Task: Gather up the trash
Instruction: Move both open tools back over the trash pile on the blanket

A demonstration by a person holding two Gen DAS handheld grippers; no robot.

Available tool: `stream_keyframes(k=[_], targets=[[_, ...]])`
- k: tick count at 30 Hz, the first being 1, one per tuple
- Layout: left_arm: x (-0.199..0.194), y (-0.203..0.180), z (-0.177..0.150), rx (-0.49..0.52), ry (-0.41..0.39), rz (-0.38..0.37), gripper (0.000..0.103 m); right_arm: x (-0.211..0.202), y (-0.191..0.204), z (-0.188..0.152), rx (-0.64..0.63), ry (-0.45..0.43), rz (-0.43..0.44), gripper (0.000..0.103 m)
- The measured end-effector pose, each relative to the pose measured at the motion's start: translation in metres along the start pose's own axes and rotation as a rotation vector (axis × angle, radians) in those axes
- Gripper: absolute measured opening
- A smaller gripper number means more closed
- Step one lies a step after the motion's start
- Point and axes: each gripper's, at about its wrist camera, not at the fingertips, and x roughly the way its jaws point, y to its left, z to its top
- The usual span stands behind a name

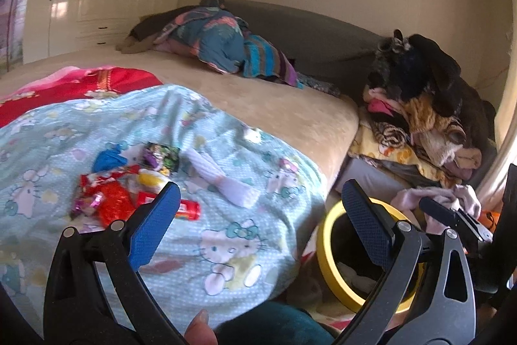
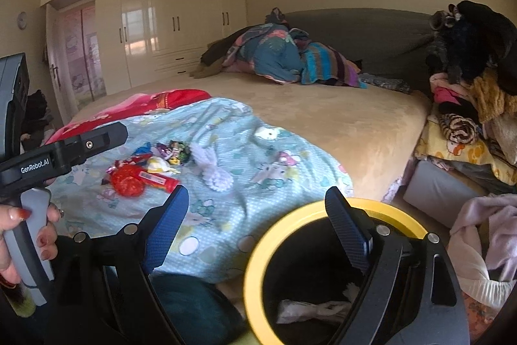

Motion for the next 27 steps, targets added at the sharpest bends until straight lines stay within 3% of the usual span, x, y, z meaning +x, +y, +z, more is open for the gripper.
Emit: stream_keyframes(k=[27], targets=[[-0.035, 0.115, 0.007, -0.193, -0.051, 0.232, 0.092, 0.069, 0.081, 0.027, -0.071, 0.052, 0.195, 0.084]])
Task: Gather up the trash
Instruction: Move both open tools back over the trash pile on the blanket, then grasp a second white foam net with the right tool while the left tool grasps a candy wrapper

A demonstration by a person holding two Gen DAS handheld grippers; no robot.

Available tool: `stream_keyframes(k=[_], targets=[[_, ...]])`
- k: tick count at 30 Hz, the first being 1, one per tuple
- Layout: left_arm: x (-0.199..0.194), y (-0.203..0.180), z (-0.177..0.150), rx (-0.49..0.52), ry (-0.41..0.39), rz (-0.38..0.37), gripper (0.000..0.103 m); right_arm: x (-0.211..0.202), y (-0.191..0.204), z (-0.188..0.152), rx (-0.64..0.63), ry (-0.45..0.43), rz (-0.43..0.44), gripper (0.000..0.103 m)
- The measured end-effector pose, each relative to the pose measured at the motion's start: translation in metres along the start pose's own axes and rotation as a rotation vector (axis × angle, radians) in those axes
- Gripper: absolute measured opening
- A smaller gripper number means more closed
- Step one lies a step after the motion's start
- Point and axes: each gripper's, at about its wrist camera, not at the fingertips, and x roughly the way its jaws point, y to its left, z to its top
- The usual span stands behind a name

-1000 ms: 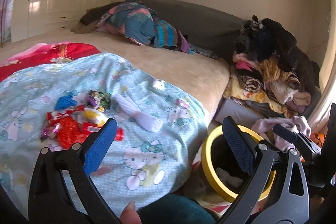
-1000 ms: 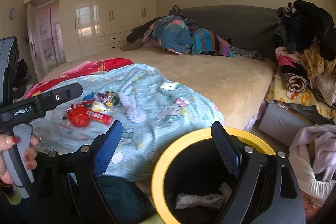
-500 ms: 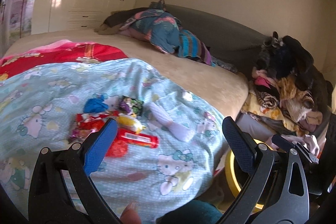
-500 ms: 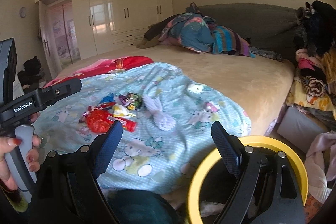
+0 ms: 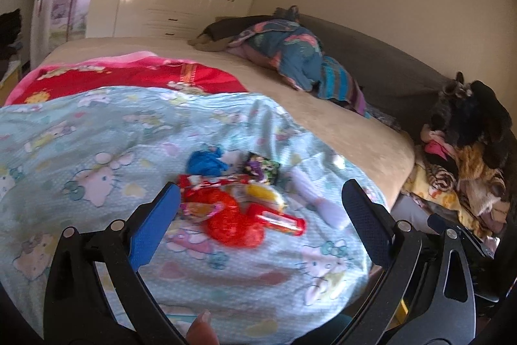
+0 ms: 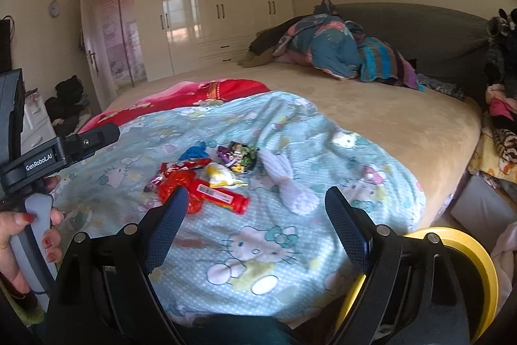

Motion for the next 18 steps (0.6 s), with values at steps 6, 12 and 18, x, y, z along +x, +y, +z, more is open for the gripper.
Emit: stream_keyframes(k=[6, 12, 18], targets=[[0.004, 0.026, 0.000, -0.029, 0.023, 0.054, 0.092, 0.020, 0.009, 0.001, -0.015, 0.030, 0.020, 0.084], [0.017, 0.044, -0.004, -0.038, 0.086, 0.105, 0.092, 0.041, 0.007, 0.001, -0.015, 0.061, 0.012, 0.084], [0.040, 0.039, -0.007, 0.040, 0.172, 0.103, 0.088, 0.063, -0.003, 0.004, -0.005, 0.084, -0.019, 0.084]])
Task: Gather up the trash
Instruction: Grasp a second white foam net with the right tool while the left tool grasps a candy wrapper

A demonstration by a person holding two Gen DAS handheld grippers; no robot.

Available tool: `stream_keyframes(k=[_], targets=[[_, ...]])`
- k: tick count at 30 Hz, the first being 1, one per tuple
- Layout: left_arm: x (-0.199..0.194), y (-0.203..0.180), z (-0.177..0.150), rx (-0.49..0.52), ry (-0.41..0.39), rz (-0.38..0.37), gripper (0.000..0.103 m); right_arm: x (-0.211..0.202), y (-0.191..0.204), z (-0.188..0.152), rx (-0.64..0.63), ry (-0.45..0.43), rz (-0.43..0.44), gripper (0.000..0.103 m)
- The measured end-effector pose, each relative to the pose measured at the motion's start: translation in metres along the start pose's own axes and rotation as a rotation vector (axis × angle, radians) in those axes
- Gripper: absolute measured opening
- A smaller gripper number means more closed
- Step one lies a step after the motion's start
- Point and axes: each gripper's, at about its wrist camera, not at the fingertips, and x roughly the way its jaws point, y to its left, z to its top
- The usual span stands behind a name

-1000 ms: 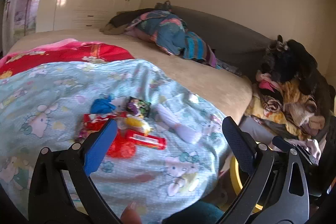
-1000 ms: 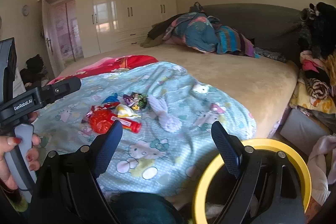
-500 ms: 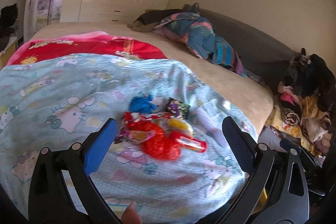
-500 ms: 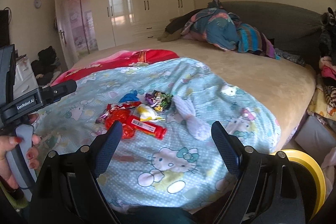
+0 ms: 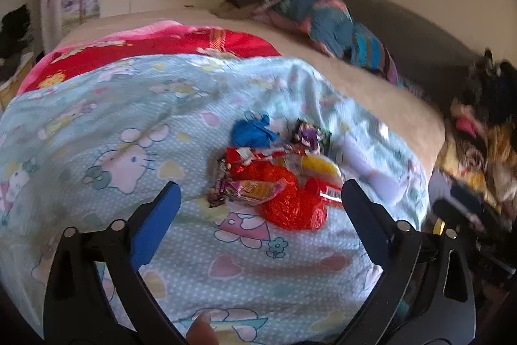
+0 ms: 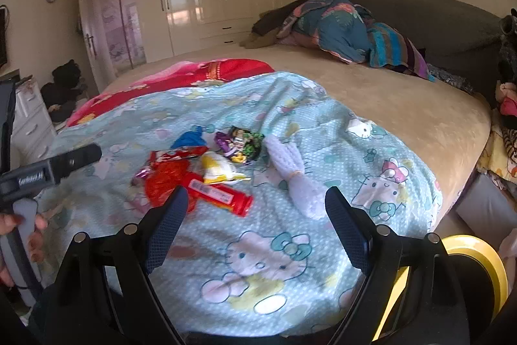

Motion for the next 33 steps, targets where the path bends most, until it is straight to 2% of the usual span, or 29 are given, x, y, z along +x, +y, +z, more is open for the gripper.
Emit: stream_keyframes(k=[3, 5, 7, 15, 17, 19, 21, 23, 25, 27, 29, 33], targets=[[0.016, -0.009, 0.001, 0.058, 0.047, 0.000, 0.078, 0.013, -0.009, 0.001, 0.010, 0.021, -0.018, 0.084], [0.025, -0.014, 0.002, 0.089, 0.067, 0.006, 0.066, 0.022, -0.015, 0.001, 0.018, 0.034, -0.030, 0.084], [0.034, -0.015, 0.002, 0.104, 0.086, 0.008, 0.060, 0.034, -0.023, 0.000, 0.030, 0.061, -0.052, 0.084], [0.062, -0.014, 0.001, 0.104, 0.163, -0.027, 0.046, 0.082, -0.051, -0.005, 0.075, 0.169, -0.080, 0.084], [0.068, -0.011, -0.001, 0.096, 0.183, -0.023, 0.038, 0.090, -0.054, -0.005, 0.079, 0.181, -0.079, 0.083], [0.071, -0.011, -0.001, 0.091, 0.193, -0.023, 0.034, 0.098, -0.056, -0.005, 0.089, 0.194, -0.073, 0.080], [0.074, -0.009, -0.001, 0.092, 0.196, -0.025, 0.032, 0.105, -0.058, -0.006, 0.100, 0.206, -0.061, 0.075], [0.075, -0.009, -0.002, 0.091, 0.203, -0.026, 0.025, 0.110, -0.058, -0.008, 0.100, 0.216, -0.053, 0.068], [0.076, -0.008, -0.002, 0.085, 0.206, -0.028, 0.020, 0.114, -0.059, -0.010, 0.106, 0.230, -0.038, 0.055], [0.074, -0.007, -0.002, 0.079, 0.198, -0.032, 0.019, 0.115, -0.058, -0.014, 0.109, 0.243, -0.021, 0.038], [0.072, -0.006, -0.002, 0.072, 0.193, -0.037, 0.009, 0.112, -0.059, -0.017, 0.110, 0.240, -0.014, 0.031], [0.069, -0.003, -0.002, 0.052, 0.183, -0.042, 0.008, 0.099, -0.060, -0.021, 0.138, 0.219, 0.006, 0.026]])
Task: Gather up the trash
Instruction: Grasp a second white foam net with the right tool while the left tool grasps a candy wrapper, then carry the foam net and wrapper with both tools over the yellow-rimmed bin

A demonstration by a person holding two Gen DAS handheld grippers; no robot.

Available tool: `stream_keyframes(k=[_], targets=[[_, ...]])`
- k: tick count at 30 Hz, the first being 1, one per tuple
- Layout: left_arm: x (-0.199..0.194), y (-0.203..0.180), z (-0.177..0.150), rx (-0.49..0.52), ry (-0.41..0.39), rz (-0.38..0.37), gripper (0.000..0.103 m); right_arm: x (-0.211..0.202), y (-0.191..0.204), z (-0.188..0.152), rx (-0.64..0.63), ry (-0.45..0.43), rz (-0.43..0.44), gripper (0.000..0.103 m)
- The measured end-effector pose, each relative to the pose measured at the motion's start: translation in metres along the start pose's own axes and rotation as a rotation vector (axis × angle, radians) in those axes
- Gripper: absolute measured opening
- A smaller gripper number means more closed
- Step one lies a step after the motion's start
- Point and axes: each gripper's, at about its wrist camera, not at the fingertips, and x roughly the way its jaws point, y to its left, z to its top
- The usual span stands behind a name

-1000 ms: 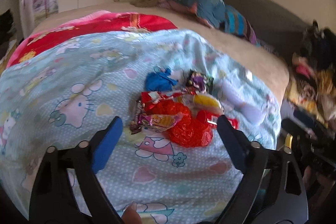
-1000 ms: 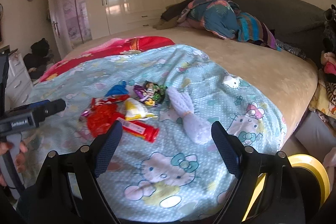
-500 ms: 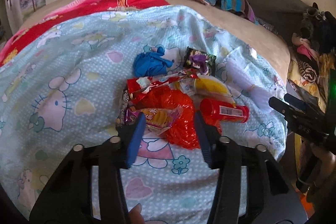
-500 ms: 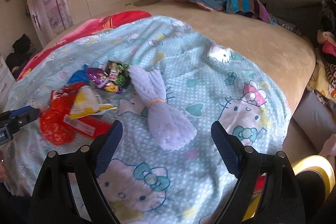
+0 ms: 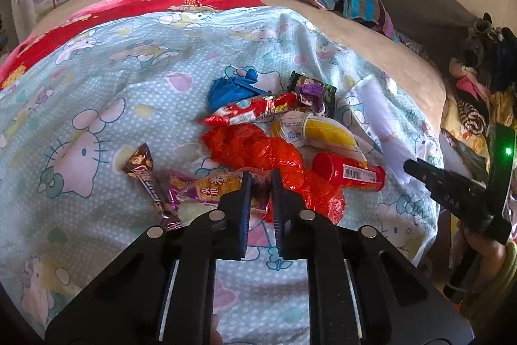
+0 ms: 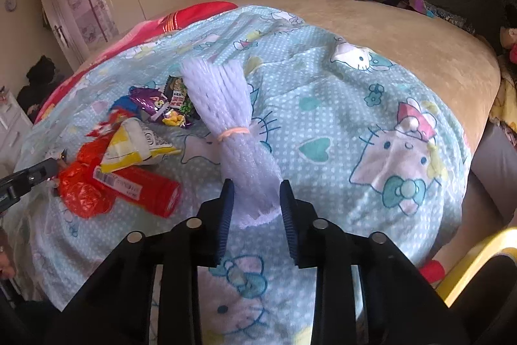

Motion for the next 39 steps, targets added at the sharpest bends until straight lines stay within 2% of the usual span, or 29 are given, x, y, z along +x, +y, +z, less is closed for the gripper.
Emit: stream_keyframes(k=[5, 12, 19, 29, 39], targets=[[-0.011, 0.002, -0.001, -0.012, -0.033, -0.004, 0.007, -0.020, 0.002, -0.012, 0.010, -0.015, 0.027, 0.020], [-0.033, 0.006, -0.004, -0.037, -0.090, -0.005, 0.006, -0.049, 0.013, -0.031, -0.001, -0.030, 0.072, 0.018], [-0.058, 0.005, -0.003, -0.052, -0.141, -0.030, 0.005, -0.070, 0.031, -0.031, -0.028, -0.053, 0.137, 0.017], [-0.091, -0.016, 0.007, -0.024, -0.217, -0.075, 0.005, -0.097, 0.045, -0.033, -0.043, -0.082, 0.193, 0.012], [-0.113, -0.044, 0.012, 0.017, -0.263, -0.142, 0.005, -0.125, 0.035, -0.032, -0.015, -0.131, 0.207, 0.012]])
